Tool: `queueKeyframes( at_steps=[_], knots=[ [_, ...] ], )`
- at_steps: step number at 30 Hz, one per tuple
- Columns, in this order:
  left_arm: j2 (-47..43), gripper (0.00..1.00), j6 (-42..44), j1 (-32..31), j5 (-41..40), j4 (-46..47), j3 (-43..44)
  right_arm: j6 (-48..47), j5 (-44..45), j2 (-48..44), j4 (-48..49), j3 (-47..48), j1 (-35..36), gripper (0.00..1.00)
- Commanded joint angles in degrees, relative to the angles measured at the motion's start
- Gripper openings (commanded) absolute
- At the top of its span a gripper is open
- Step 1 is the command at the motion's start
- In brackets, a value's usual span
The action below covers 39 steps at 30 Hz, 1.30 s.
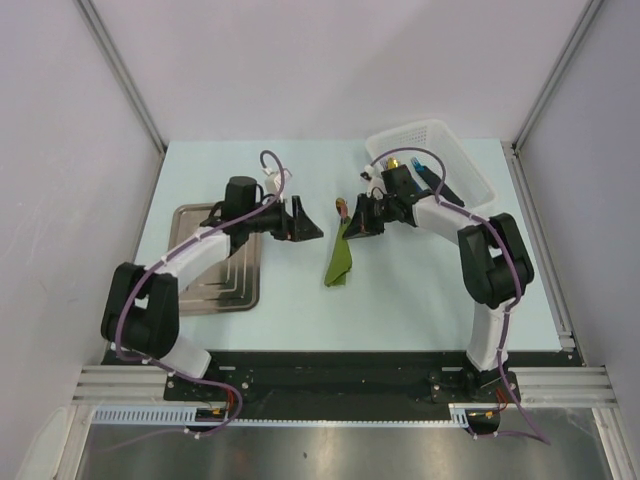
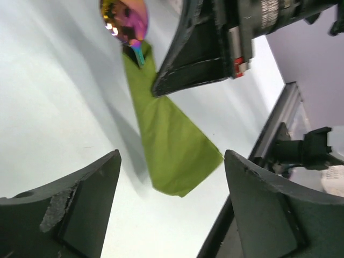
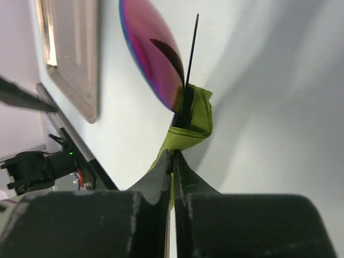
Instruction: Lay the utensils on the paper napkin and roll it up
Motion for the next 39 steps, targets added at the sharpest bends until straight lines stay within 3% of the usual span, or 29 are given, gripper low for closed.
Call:
queueKeyframes(
  at_steps=[1,4,10,17,21,26,31,39],
  knots=[
    [-6.61,0.87,9.20,1.19,-5.31,-6.61,3.76,0.00,-4.98,-8.69,5.46,1.56,-0.13,0.00],
    [-9.51,0.94,11.66,2.42,-5.32,-8.97,6.40,-0.18,-7.61,-11.07,6.78,2.26,-0.13,0.00],
    [-15.21,0.96,14.39,3.12,-5.59,-12.59,9.57,0.61,-11.13,-17.14,9.24,3.23,-0.13,0.00],
    [-24.88,1.00,17.46,3.91,4.51,-4.34,3.77,2.99,-15.79,-23.56,11.26,4.98,0.31,0.00],
    [-26.21,1.00,19.58,3.91,11.36,-8.70,6.39,0.89,-18.25,-28.39,11.27,4.90,1.89,0.00],
    [-28.14,1.00,16.16,3.74,19.46,-6.19,6.32,-2.81,-18.96,-34.89,9.95,3.93,4.17,0.00],
    [-28.68,0.91,11.85,2.33,21.57,-2.14,6.14,-5.79,-17.90,-38.32,7.15,4.28,7.33,0.00],
    [-28.68,0.80,5.69,-5.05,19.82,3.58,7.10,-11.95,-13.77,-41.93,2.83,5.86,12.87,0.00]
  ],
)
